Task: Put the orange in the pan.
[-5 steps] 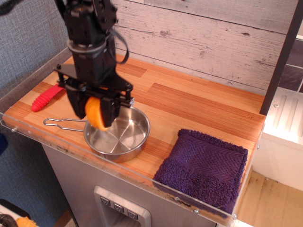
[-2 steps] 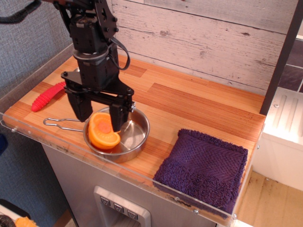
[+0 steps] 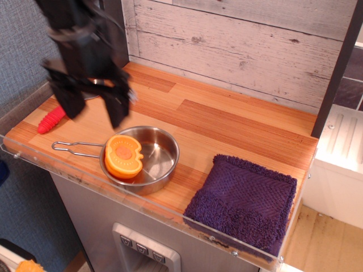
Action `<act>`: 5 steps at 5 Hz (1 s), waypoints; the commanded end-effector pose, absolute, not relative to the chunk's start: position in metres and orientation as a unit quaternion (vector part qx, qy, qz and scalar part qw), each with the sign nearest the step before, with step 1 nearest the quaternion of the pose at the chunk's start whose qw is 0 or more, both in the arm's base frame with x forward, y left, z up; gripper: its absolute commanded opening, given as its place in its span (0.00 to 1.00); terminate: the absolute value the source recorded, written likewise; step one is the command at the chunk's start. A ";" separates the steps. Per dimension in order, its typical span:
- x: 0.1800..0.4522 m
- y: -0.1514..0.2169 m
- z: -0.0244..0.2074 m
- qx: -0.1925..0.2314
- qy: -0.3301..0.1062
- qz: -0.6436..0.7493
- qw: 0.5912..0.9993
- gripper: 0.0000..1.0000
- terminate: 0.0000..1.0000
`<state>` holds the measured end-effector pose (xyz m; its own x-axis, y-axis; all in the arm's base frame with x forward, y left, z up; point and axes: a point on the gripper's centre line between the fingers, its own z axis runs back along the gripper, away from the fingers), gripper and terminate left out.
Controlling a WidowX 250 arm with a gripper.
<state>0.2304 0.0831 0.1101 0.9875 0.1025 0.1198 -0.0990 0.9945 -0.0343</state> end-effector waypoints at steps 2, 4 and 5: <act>0.237 0.100 0.124 0.014 -0.030 -0.036 0.999 1.00 0.00; 0.237 0.100 0.124 0.014 -0.030 -0.036 0.999 1.00 0.00; 0.237 0.100 0.124 0.014 -0.030 -0.036 0.999 1.00 0.00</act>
<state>0.2401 0.1027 0.1105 0.9973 -0.0685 0.0266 0.0682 0.9976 0.0120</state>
